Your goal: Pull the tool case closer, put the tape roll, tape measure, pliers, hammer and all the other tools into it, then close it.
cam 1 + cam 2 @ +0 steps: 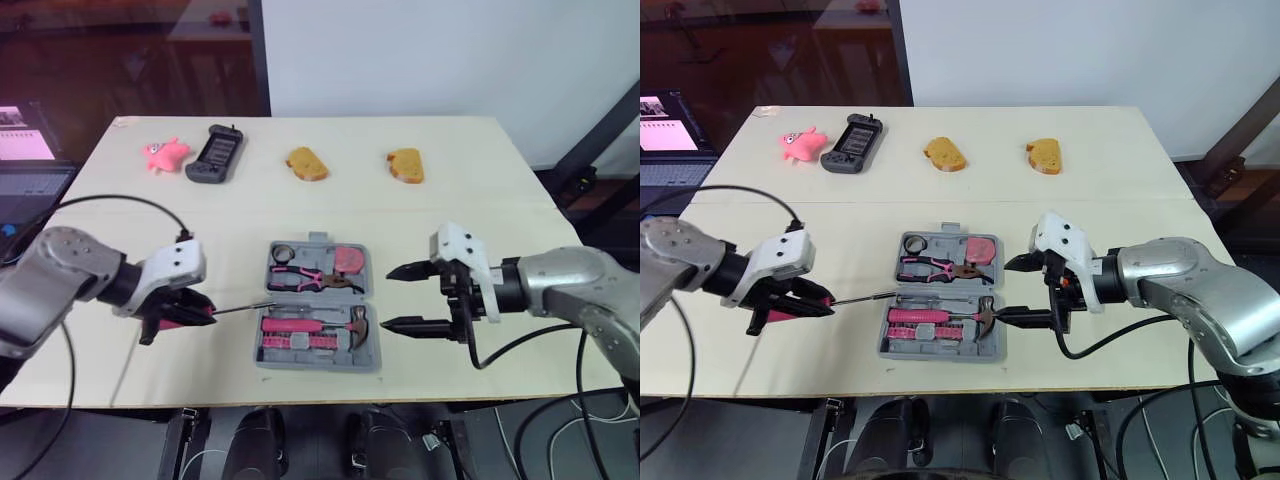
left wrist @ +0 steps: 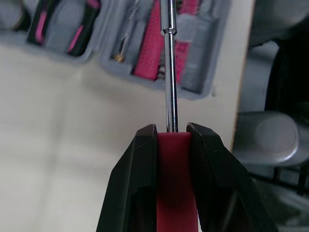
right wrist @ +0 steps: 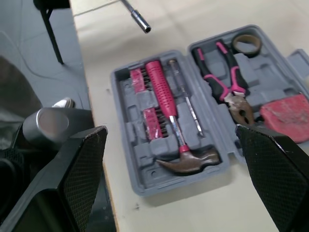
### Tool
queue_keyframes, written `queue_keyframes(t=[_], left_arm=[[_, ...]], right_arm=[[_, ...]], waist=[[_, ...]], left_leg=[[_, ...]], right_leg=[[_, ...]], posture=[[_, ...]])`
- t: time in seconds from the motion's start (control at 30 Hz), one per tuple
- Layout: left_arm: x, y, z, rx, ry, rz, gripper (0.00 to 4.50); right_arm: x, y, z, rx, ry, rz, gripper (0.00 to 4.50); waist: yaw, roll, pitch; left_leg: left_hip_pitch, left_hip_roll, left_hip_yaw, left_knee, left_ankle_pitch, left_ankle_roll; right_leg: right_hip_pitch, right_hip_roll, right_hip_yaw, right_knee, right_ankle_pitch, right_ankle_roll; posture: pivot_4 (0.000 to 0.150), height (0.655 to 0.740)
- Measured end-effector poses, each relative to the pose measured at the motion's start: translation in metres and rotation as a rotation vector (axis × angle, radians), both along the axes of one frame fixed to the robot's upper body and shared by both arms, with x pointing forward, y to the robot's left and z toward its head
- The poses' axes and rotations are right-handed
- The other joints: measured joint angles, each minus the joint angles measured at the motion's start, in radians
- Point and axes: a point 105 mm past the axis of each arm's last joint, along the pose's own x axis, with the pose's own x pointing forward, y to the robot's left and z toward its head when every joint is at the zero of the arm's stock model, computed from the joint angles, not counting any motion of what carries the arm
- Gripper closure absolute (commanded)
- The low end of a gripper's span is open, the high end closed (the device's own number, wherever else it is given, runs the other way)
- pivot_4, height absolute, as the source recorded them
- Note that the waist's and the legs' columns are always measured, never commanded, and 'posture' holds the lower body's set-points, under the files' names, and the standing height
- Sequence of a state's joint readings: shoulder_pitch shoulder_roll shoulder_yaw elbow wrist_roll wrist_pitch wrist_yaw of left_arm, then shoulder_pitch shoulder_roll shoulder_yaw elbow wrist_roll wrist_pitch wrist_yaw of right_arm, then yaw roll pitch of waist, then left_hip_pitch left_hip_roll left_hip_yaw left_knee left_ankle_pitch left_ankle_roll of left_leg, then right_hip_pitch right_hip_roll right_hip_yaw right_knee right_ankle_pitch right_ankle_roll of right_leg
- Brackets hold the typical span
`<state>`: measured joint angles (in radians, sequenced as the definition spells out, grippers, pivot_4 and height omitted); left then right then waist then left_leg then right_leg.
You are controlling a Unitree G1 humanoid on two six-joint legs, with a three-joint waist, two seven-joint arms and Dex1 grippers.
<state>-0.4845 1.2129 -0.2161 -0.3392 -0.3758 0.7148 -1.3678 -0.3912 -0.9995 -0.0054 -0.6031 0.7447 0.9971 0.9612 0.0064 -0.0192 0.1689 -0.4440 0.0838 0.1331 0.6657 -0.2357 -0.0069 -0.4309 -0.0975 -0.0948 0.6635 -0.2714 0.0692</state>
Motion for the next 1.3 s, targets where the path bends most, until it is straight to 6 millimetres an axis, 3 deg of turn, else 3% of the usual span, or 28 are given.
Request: queue_keyframes(t=[0.13, 0.23, 0.33, 0.47, 0.63, 0.8, 0.93, 1.3], left_arm=[[-0.001, -0.016, 0.001, 0.035, 0.000, -0.089, 4.06], [-0.006, -0.023, -0.008, 0.082, 0.052, -0.116, 4.06], [-0.014, -0.031, -0.020, 0.119, 0.089, -0.156, 4.06], [-0.015, -0.044, -0.027, 0.118, 0.095, -0.165, 4.06], [-0.021, -0.073, -0.056, 0.121, 0.160, -0.174, 4.06], [-0.014, -0.098, -0.061, 0.114, 0.130, -0.158, 4.06], [-0.012, -0.099, -0.074, 0.158, 0.141, -0.137, 4.06], [-0.005, -0.117, -0.076, 0.164, 0.107, -0.136, 4.06]], right_arm=[[-0.012, -0.004, 0.001, -0.004, 0.021, 0.026, 0.00], [-0.033, -0.013, -0.004, -0.061, 0.075, 0.089, 0.00], [-0.041, -0.017, -0.001, -0.076, 0.076, 0.123, 0.00], [-0.045, -0.015, 0.005, -0.061, 0.060, 0.144, 0.00], [-0.046, -0.017, 0.005, -0.093, 0.064, 0.136, 0.00], [-0.046, -0.016, 0.004, -0.095, 0.069, 0.114, 0.00], [-0.046, -0.017, 0.001, -0.098, 0.089, 0.093, 0.00], [-0.044, -0.016, -0.001, -0.107, 0.085, 0.044, 0.00]], waist=[[0.008, 0.000, 0.000], [0.008, 0.000, 0.000], [0.004, 0.000, 0.000], [0.008, 0.000, 0.000], [0.009, -0.002, 0.001], [0.008, -0.002, 0.001], [0.007, -0.002, 0.001], [0.008, -0.002, 0.001]], left_leg=[[0.000, 0.000, 0.000, 0.000, 0.000, 0.000], [0.000, -0.001, 0.000, 0.000, 0.000, 0.000], [0.001, 0.000, -0.001, 0.001, 0.000, 0.000], [0.001, 0.000, -0.002, 0.001, 0.000, 0.000], [0.000, -0.001, -0.002, 0.003, 0.000, 0.002], [0.001, -0.001, -0.003, 0.003, 0.000, 0.002], [0.001, -0.001, -0.004, 0.003, 0.000, 0.002], [0.001, -0.001, -0.004, 0.004, 0.000, 0.002]], right_leg=[[0.000, 0.001, 0.000, 0.000, 0.000, 0.000], [0.001, 0.001, 0.000, 0.000, 0.000, 0.001], [0.001, 0.001, 0.001, 0.000, 0.000, 0.001], [0.002, 0.002, 0.001, 0.001, 0.000, 0.001], [0.003, 0.001, 0.001, 0.001, -0.001, 0.002], [0.003, 0.002, 0.001, 0.001, -0.001, 0.002], [0.003, 0.002, 0.001, 0.002, -0.001, 0.002], [0.004, 0.002, 0.001, 0.002, -0.001, 0.002]], posture=[[0.150, 0.7188], [0.150, 0.7188], [0.150, 0.7188], [0.150, 0.7188], [0.150, 0.7188], [0.150, 0.7188], [0.150, 0.7188], [0.150, 0.7188]])
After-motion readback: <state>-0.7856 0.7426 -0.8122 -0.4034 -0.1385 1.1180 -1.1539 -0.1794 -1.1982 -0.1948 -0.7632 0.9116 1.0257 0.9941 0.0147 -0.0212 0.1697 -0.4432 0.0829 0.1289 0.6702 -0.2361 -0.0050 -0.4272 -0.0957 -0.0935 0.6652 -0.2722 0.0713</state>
